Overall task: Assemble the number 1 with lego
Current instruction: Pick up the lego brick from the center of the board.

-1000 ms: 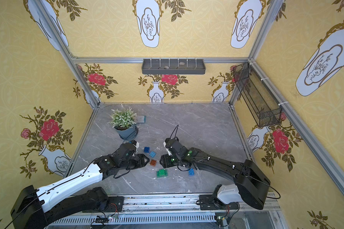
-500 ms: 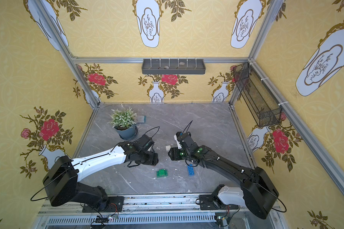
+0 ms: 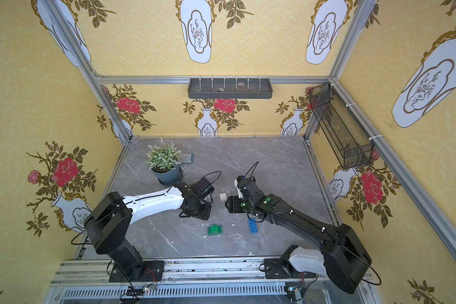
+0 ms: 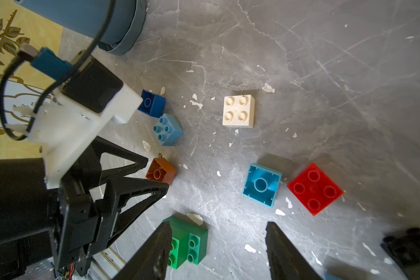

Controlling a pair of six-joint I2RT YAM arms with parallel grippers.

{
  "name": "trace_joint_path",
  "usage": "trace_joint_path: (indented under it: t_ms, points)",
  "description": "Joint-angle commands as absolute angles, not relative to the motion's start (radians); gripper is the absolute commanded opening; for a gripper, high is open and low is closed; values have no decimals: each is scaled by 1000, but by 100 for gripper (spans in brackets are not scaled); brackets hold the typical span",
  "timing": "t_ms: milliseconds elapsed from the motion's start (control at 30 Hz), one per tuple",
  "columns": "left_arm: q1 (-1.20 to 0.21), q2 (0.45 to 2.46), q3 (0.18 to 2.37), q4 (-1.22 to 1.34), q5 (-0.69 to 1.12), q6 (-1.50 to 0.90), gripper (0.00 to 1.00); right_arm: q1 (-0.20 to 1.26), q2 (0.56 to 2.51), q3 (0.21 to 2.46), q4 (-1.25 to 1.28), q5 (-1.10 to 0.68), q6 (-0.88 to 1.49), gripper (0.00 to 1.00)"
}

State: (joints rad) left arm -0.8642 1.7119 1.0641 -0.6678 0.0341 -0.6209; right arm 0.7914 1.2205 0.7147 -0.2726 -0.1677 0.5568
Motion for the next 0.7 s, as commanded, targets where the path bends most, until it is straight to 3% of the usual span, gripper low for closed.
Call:
trace_joint_path:
  t_ms: [0, 667]
  points:
    - [-865, 1733, 1071, -682, 27, -605, 56, 788, 1228, 718, -223, -170, 570, 64]
    - [-864, 1759, 1057, -657, 19, -606, 34, 784, 1228, 715, -216, -186, 593, 62]
